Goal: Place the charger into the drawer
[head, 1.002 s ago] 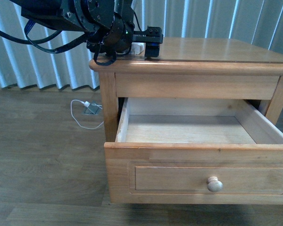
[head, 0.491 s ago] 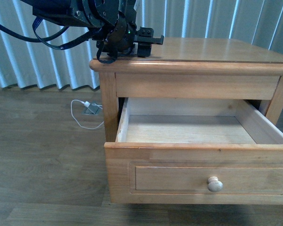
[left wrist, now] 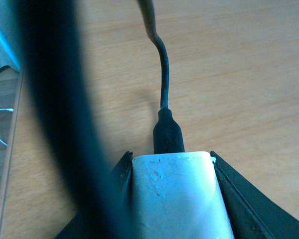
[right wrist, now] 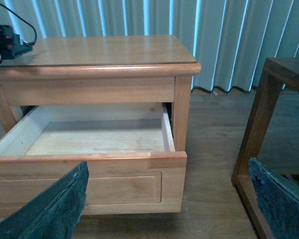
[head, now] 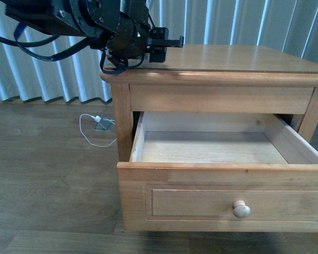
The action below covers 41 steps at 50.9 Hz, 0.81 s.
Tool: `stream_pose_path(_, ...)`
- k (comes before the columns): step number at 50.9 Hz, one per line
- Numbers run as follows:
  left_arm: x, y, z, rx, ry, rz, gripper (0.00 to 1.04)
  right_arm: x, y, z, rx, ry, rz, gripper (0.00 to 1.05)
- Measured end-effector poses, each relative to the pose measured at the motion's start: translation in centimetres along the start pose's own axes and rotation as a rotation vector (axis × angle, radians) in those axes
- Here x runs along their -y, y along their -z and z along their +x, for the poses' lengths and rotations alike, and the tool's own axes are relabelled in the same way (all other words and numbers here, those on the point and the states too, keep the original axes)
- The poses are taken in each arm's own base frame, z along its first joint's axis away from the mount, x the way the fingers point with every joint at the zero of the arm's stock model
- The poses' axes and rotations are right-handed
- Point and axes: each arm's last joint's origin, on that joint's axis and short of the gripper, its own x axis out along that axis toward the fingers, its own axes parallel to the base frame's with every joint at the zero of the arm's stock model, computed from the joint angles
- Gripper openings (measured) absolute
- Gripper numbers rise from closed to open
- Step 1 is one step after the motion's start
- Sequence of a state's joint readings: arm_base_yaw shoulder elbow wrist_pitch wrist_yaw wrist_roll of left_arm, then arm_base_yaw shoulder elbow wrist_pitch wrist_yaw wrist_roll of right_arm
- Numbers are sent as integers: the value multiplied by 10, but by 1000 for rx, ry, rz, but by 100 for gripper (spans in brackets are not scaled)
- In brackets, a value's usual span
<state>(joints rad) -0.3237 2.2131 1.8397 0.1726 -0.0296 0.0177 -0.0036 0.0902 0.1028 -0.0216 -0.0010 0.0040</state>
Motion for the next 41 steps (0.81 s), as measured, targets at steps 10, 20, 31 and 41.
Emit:
stream_pose_path(10, 5, -24, -53, 76, 116, 28, 40, 0, 0, 0, 0, 0, 0, 96)
stream_pose_path(20, 27, -20, -106, 64, 273, 130, 40, 0, 0, 0, 0, 0, 0, 96)
stream_pose_path(31, 53, 19, -134, -25, 388, 221, 40, 0, 0, 0, 0, 0, 0, 96)
stream_pose_path(41, 56, 56, -119, -120, 359, 254, 40, 0, 0, 0, 0, 0, 0, 96)
